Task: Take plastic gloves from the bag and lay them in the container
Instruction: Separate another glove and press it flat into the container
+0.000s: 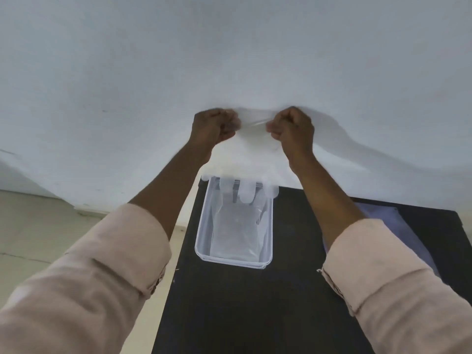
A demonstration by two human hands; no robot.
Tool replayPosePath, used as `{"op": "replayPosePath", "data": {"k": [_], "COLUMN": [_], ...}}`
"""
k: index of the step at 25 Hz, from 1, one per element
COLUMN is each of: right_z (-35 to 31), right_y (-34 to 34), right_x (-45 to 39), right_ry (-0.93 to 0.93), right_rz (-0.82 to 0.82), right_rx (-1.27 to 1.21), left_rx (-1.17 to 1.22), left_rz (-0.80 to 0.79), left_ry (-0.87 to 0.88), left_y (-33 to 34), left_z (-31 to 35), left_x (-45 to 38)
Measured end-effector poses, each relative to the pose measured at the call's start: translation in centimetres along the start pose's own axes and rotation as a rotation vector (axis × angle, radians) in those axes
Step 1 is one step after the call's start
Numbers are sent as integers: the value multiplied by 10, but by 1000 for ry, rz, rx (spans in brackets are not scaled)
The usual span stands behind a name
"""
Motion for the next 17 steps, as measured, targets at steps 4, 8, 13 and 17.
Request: {"op": "replayPosePath", "data": {"k": [4,8,13,17], "right_z": [-22,52,120,142], "right_y": [-15,-3,9,19], "right_x": [42,94,127,142], "right_ry": [-381,-292,-197,-182], "right_rz": [85,-34,-162,-287], "right_rx": [-4,196,338,543], "left_rx": [72,-75,-776,-1085], "left_rz": [-102,-77,-118,-290], "left_ry": [151,25,261,420], "left_y": [-9,-39,-51,-40], "left_z": [5,-70,-122,-146], "left_x": [29,51,65,83]}}
Point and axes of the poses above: each hand's wrist, its own x-axis away from the middle knuckle, its own y-axis out of the palm, z = x × y, the point moved 8 cm from there along -x, towards the middle knuckle, and after that the axes turned 5 degrees about z, right-handed, at the moved point
